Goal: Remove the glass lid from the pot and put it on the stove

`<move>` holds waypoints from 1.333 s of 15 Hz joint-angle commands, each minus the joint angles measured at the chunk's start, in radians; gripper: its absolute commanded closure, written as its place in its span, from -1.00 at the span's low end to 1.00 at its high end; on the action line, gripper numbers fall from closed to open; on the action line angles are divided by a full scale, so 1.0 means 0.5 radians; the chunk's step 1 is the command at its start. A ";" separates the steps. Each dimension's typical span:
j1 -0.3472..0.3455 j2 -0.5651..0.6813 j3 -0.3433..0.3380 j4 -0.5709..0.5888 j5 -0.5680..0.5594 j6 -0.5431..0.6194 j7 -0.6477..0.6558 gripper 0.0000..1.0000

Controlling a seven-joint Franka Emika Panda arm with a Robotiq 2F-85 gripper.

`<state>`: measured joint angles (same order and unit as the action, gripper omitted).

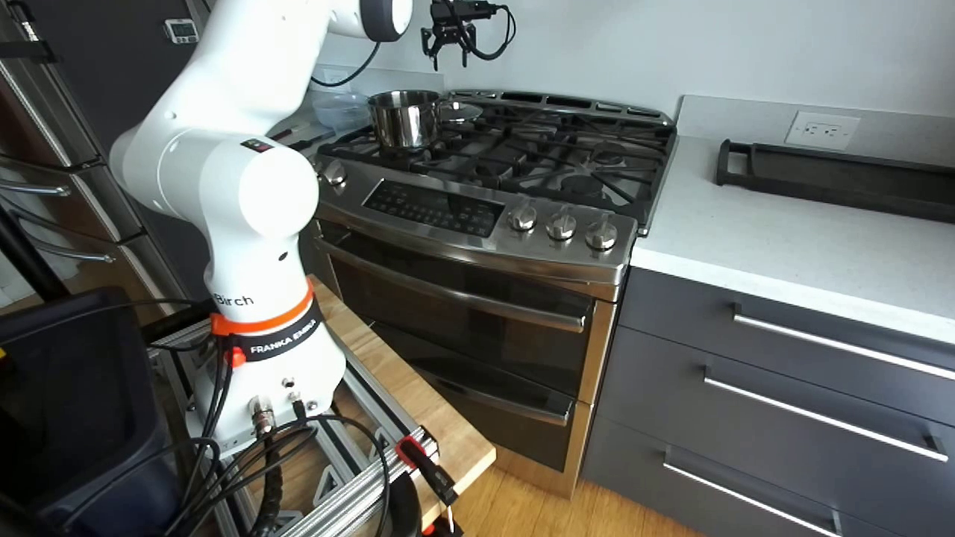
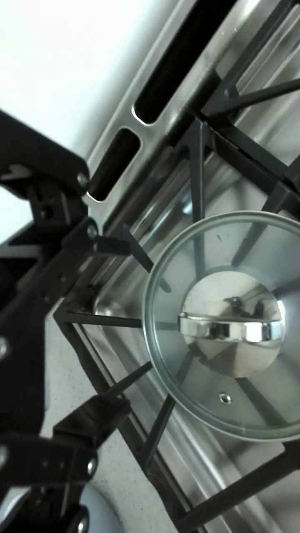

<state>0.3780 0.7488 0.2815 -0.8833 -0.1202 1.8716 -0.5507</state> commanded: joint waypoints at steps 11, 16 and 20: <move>-0.142 -0.946 -0.010 -0.950 0.069 0.163 0.307 -1.00; -0.219 -1.243 0.001 -1.383 0.214 0.485 0.323 -1.00; -0.232 -1.482 -0.005 -1.765 0.340 0.753 0.321 -1.00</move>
<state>0.2776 0.1381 0.2793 -1.5676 -0.0010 2.1523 -0.3979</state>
